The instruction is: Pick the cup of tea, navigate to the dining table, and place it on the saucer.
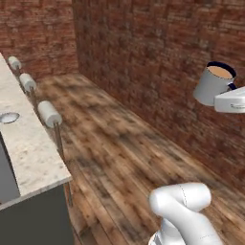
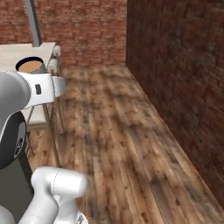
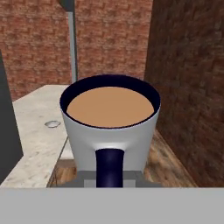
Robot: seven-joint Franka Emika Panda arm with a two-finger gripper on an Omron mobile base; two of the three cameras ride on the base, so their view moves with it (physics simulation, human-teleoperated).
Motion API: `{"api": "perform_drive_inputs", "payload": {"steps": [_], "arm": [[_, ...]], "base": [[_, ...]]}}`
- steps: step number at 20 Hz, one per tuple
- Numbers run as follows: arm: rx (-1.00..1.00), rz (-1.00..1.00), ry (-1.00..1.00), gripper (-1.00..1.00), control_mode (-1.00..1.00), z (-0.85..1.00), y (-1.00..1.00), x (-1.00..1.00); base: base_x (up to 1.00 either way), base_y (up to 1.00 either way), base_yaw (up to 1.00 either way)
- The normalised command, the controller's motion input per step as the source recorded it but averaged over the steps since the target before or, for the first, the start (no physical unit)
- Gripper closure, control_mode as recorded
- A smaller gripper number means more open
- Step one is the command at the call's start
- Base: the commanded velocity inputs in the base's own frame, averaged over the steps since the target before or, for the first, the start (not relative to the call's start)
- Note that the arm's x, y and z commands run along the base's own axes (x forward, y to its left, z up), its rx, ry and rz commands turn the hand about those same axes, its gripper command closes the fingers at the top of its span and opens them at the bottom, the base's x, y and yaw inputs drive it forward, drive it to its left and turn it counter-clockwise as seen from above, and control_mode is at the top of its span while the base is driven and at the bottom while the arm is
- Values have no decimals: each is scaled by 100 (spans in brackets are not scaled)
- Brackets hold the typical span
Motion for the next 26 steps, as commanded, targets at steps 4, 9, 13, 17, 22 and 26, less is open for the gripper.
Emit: {"api": "perform_drive_inputs", "payload": {"steps": [4, 9, 13, 17, 22, 26], "arm": [[0, 0, 0, 100, 100, 0, 0, 0], [0, 0, 0, 100, 100, 0, 0, 0], [0, 0, 0, 100, 100, 0, 0, 0], [0, 0, 0, 100, 100, 0, 0, 0], [0, 0, 0, 100, 100, 0, 0, 0], [0, 0, 0, 100, 100, 0, 0, 0]], "base": [[100, -78, 61], [100, -76, 62], [100, -68, 66], [100, -60, 70], [100, -63, 68], [94, -68, 67]]}}
